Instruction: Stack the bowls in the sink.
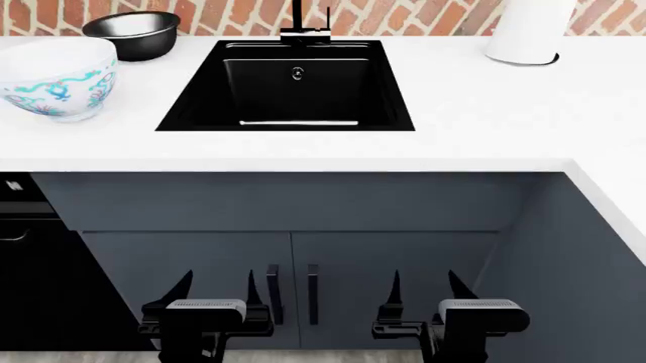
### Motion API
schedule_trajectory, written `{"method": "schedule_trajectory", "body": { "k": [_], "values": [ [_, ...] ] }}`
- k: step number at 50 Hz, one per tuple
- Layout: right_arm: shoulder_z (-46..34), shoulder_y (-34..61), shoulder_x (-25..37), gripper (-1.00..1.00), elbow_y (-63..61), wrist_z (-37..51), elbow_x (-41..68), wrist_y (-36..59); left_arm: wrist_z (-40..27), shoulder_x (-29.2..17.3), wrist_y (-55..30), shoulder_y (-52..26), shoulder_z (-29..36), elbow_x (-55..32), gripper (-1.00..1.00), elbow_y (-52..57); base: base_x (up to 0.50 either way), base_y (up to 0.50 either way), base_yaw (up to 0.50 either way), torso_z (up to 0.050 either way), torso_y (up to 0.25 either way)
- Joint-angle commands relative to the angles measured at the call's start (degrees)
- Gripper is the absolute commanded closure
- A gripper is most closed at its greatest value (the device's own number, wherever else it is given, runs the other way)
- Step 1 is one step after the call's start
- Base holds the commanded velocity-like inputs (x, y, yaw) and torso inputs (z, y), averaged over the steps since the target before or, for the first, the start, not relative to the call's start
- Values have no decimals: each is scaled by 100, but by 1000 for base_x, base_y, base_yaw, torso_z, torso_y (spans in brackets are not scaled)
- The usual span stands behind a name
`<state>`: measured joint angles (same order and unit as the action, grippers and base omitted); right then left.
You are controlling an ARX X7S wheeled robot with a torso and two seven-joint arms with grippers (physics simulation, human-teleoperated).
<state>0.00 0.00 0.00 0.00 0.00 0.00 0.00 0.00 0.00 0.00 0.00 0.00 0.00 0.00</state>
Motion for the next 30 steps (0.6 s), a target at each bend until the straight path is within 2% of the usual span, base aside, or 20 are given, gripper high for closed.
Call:
{"method": "schedule_trajectory", "body": {
  "k": [1,14,30],
  "values": [
    [-133,9,92,-100,40,104,68,-23,-97,-94,-3,2,97,-101,-100,3,0,0,0,0,0],
    [-455,-3,295,-100,41,282,263,-23,-300,-302,42,30,272,-347,-100,-19,0,0,0,0,0],
    [-661,-5,459,-100,-3,291,423,-55,-447,-418,18,-15,421,-517,-100,-59,0,500,0,0,0]
  ]
}}
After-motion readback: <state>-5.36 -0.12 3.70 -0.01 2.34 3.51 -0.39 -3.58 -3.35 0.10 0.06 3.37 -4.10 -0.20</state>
